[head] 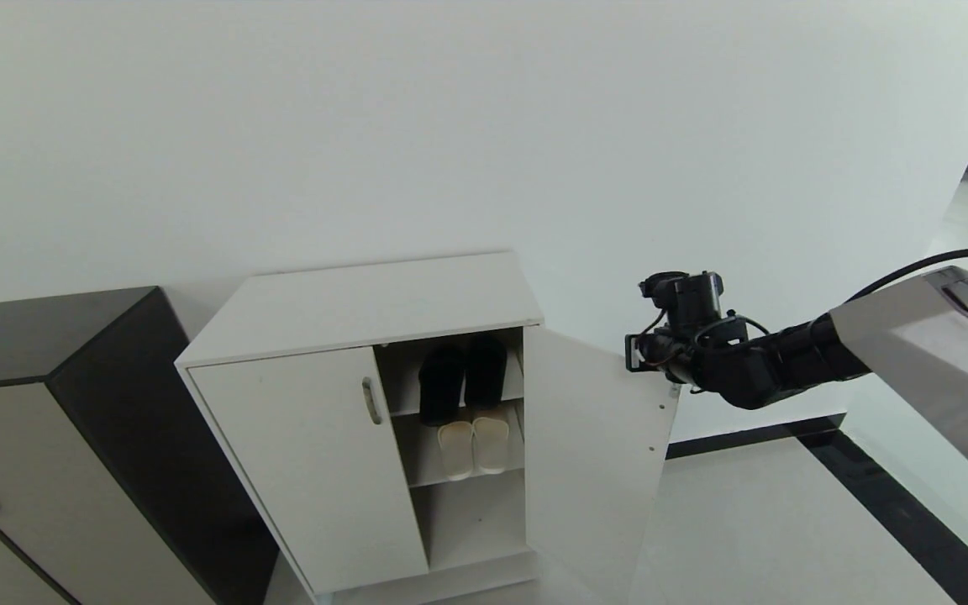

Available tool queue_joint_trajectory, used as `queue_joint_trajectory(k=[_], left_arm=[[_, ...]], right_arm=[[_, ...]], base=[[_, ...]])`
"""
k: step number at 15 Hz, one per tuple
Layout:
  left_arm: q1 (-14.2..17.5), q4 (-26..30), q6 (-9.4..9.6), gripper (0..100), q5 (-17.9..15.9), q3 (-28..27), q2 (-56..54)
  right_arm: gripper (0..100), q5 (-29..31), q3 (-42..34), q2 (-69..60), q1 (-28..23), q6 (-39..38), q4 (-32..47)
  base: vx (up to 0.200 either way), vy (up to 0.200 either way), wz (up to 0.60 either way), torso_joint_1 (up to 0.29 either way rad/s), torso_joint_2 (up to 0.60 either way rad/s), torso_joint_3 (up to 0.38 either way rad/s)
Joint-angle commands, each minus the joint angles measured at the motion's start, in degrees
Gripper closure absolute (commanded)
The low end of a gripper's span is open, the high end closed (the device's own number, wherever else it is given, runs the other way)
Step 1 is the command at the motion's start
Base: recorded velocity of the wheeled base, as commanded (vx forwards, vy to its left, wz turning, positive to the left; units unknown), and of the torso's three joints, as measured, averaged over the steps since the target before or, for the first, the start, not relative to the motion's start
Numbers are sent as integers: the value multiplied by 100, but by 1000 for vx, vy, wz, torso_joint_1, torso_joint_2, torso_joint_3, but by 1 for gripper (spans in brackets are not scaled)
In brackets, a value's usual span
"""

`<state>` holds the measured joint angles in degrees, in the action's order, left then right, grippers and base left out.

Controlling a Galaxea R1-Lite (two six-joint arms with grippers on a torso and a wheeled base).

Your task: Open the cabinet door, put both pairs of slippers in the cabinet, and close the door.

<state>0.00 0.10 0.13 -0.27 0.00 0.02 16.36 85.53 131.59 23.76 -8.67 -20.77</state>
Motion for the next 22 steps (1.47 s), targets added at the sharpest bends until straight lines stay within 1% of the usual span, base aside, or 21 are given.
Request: queue_joint_trajectory(k=[1,4,7,8,11,12,14,16,17,18,19,20,21,22], left_arm=[[0,-1,-5,100,0,0,6],[0,-1,-5,100,0,0,6],[0,-1,-5,100,0,0,6],[0,-1,-5,100,0,0,6],[0,-1,-5,100,0,0,6],[0,-1,-5,100,0,0,6],[0,-1,-5,100,0,0,6],[0,-1,-5,100,0,0,6],[0,-1,-5,100,0,0,6],[0,-1,-13,100,0,0,6],[0,-1,-5,100,0,0,6],[0,-1,-13,100,18,0,6],[0,-1,-13,100,18,0,6],[0,-1,-5,100,18,0,6]], right_arm=[[100,8,52,210,-3,-3,-6],[100,25,8,201,85,5,-6],[100,25,-221,43,217,-3,-32],[100,8,-353,-80,314,-12,-32],[100,-28,-968,-704,938,-30,-58],[100,-28,-1109,-827,1096,-30,-182],[100,-80,-1487,-1161,1210,-39,-542],[100,-608,-2031,-1733,1351,-214,-577],[100,-1073,-2374,-2023,1412,-293,-630],[100,-1636,-2717,-2243,1412,-258,-858],[100,-1706,-2779,-2269,1412,-241,-911],[100,-2084,-3315,-2480,1412,401,-1333],[100,-2102,-3490,-2585,1439,823,-1350],[100,-2111,-3596,-2691,1544,928,-1368]], base=[[0,0,0,0,0,0],[0,0,0,0,0,0],[0,0,0,0,0,0],[0,0,0,0,0,0],[0,0,0,0,0,0],[0,0,0,0,0,0],[0,0,0,0,0,0],[0,0,0,0,0,0],[0,0,0,0,0,0],[0,0,0,0,0,0],[0,0,0,0,0,0],[0,0,0,0,0,0],[0,0,0,0,0,0],[0,0,0,0,0,0]])
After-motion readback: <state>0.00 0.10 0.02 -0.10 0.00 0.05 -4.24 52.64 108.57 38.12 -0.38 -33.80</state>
